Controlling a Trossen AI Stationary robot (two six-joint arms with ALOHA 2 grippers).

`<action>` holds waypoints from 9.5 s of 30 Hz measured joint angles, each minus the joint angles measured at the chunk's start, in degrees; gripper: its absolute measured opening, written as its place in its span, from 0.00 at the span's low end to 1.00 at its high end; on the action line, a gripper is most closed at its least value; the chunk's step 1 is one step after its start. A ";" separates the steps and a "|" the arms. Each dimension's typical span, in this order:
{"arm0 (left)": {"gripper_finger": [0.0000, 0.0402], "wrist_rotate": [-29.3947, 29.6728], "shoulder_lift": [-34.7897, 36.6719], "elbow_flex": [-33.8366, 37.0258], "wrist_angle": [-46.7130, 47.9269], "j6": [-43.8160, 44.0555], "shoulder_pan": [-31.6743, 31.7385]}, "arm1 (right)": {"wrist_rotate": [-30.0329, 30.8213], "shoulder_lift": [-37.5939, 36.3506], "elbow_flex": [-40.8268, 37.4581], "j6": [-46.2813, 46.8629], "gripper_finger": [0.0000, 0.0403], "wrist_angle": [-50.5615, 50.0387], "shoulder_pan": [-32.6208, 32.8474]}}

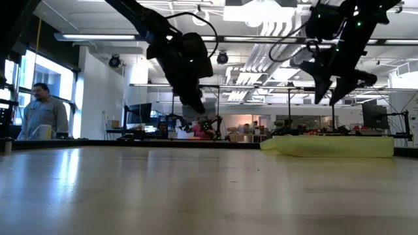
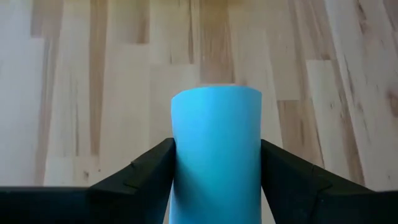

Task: Pack school essentials
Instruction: Put the blue sticky notes into the yellow storage box

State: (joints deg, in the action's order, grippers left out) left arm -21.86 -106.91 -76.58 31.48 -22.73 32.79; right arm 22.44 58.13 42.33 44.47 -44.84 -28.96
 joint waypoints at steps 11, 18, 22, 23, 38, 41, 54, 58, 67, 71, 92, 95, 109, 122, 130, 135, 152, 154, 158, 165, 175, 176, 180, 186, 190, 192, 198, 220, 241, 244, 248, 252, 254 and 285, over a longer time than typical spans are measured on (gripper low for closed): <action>0.51 -6.69 0.00 2.38 -0.41 0.53 0.99 | -7.88 0.68 0.00 -2.32 0.47 -14.26 -8.61; 0.51 -6.57 0.00 2.38 -2.13 1.53 0.53 | -6.19 1.84 -0.02 0.06 0.47 -17.81 -8.69; 0.51 -6.44 0.00 2.38 -2.06 1.57 0.47 | -5.93 3.28 -0.04 0.30 0.47 -17.84 -8.66; 0.51 -6.37 0.00 2.38 -1.85 1.73 0.47 | -5.73 3.65 -0.50 0.59 0.47 -17.21 -8.64; 0.51 -5.75 5.48 2.36 0.51 2.63 1.08 | -8.04 3.85 -14.22 4.58 0.44 -5.01 -8.57; 0.51 -4.40 6.78 2.38 1.93 2.63 1.08 | -9.58 3.85 -15.96 4.53 0.37 -1.26 -8.58; 0.51 0.56 8.90 2.78 5.71 2.63 1.34 | -13.66 3.85 -17.29 5.07 0.02 6.47 -6.72; 0.51 0.45 8.90 2.78 6.59 2.69 1.34 | -14.96 3.85 -17.29 7.77 0.01 9.68 -3.45; 0.51 0.51 8.90 2.78 7.13 2.12 1.34 | -13.61 9.16 -17.19 17.09 0.01 16.34 7.15; 0.51 1.21 8.90 2.78 7.16 1.97 1.38 | -13.24 13.17 -17.11 21.59 0.00 23.48 12.67; 0.51 3.84 9.09 2.78 6.09 1.51 2.08 | -8.37 17.46 -10.93 36.52 0.00 26.50 29.13; 0.51 3.84 9.09 2.78 6.05 1.51 2.08 | -8.07 21.01 -9.02 37.42 0.00 26.43 30.19; 0.51 4.05 9.11 2.78 6.01 1.08 2.06 | -9.34 35.38 4.79 38.09 0.00 19.81 31.40; 0.51 4.02 9.11 2.78 5.39 -0.44 2.06 | -9.00 35.87 7.58 36.58 0.00 19.34 31.38; 0.51 4.02 9.11 2.78 5.09 -0.45 2.06 | -10.14 35.85 7.55 36.53 0.00 19.17 31.38; 0.51 4.04 9.11 2.78 4.53 -0.47 2.06 | -10.26 35.85 7.52 36.57 0.00 17.65 31.38; 0.51 4.04 9.11 2.80 4.58 -1.49 1.91 | -8.93 34.93 7.48 37.49 0.31 16.71 31.20; 0.51 4.04 9.11 2.80 4.57 -1.47 1.58 | -8.60 33.97 7.48 37.13 0.31 15.41 31.20; 0.51 4.04 9.11 2.80 4.24 -1.24 0.13 | -5.51 31.38 7.45 35.43 0.31 13.43 31.20; 0.51 4.03 9.11 2.80 1.75 0.82 -4.92 | 0.98 24.73 7.45 31.24 0.31 6.14 31.20; 0.51 5.24 9.11 2.80 -5.02 10.79 -14.87 | 4.54 15.03 7.43 18.45 0.31 0.33 27.49; 0.51 6.21 9.11 2.80 -5.82 12.00 -15.91 | 4.52 14.38 7.43 16.55 0.31 0.25 26.93; 0.51 9.85 9.04 2.80 -8.89 16.91 -19.78 | 4.64 13.34 7.43 9.93 0.31 0.21 24.97; 0.51 14.72 8.68 2.84 -13.52 18.10 -24.03 | 6.74 13.38 7.43 4.42 0.31 -0.18 23.43; 0.51 19.18 8.66 2.84 -16.71 20.06 -25.13 | 8.08 13.40 7.43 2.89 0.31 -0.24 22.94; 0.51 20.37 8.55 2.84 -17.69 20.64 -25.05 | 8.98 13.40 7.43 2.82 0.31 -0.28 22.92; 0.51 20.77 4.35 2.73 -20.09 22.23 -24.17 | 10.32 13.42 7.43 2.82 0.31 -0.46 22.94; 0.57 20.09 -4.15 2.75 -20.66 25.58 -24.30 | 10.91 13.44 7.43 3.01 0.31 -0.58 22.94; 0.72 17.15 -4.15 2.51 -22.72 26.74 -24.21 | 10.85 13.44 7.43 3.01 0.31 -0.56 22.94; 0.72 17.37 -4.13 2.51 -23.38 27.95 -24.21 | 10.84 13.44 7.43 3.01 0.31 -0.56 22.94; 0.72 17.39 -4.13 2.51 -24.25 28.11 -24.21 | 10.83 13.44 7.43 3.01 0.31 -0.57 22.94; 0.72 17.44 -4.13 2.51 -25.95 27.92 -24.21 | 10.83 13.44 7.43 3.01 0.31 -0.57 22.94; 0.72 17.47 -4.13 2.50 -26.99 26.54 -24.20 | 10.81 13.44 7.43 3.01 0.31 -0.57 22.94; 0.73 18.62 -4.11 2.49 -20.75 22.07 -26.25 | 11.44 13.44 7.43 3.01 0.31 -0.62 22.96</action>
State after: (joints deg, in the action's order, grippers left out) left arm -3.25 -111.02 -74.08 10.72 -0.65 6.54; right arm 33.89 71.57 49.76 47.48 -45.46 -6.00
